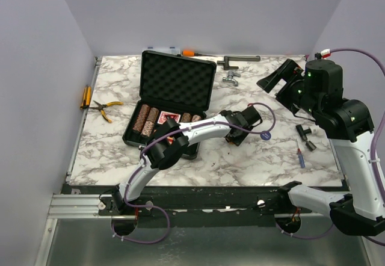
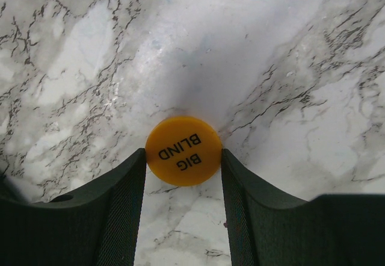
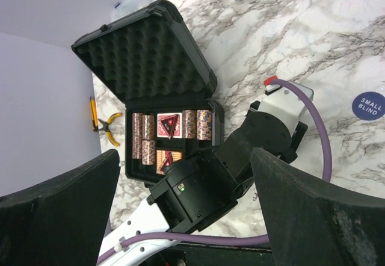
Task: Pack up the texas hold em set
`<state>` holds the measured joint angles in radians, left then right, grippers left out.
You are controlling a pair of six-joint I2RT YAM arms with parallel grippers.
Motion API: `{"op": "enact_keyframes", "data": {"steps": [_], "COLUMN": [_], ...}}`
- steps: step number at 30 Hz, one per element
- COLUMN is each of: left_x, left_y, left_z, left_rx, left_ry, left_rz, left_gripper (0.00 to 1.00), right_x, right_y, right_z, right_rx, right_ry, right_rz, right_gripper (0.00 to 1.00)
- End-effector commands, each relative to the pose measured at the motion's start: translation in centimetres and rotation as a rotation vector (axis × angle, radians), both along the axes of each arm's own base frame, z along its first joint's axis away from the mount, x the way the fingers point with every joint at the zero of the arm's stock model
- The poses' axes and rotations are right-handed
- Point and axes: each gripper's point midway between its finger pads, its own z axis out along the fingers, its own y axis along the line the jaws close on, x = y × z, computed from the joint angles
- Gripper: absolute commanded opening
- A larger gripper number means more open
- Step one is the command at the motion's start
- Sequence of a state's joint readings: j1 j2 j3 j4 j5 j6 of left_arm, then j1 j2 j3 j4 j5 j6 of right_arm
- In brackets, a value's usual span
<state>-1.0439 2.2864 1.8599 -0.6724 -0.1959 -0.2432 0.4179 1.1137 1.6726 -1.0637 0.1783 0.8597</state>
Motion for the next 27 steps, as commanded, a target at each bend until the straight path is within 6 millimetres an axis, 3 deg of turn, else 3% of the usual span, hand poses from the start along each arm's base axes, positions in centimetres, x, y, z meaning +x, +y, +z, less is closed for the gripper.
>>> {"op": "enact_keyframes", "data": {"steps": [1, 15, 27], "left_x": [-0.2, -0.6, -0.9], "left_y": [3.2, 4.7, 6.5], "left_z": [-0.8, 2.3, 6.7], "left_rx": [0.117, 0.084, 0.017], "left_ry": [-0.020, -0.059, -0.126], "left_rz": [0.025, 0.079, 0.111], "left_gripper": [0.46, 0.45, 0.45], "right_x": [-0.3, -0.4, -0.5], "right_y": [-0.8, -0.9, -1.0], "right_z": [0.2, -0.2, -0.3], "right_rx": [-0.016, -0.007, 0.004], "right_ry": [-0.006, -0.002, -0.004], "right_rz": [-0.032, -0.041, -0.049], "right_gripper": [0.93, 0.93, 0.93]}}
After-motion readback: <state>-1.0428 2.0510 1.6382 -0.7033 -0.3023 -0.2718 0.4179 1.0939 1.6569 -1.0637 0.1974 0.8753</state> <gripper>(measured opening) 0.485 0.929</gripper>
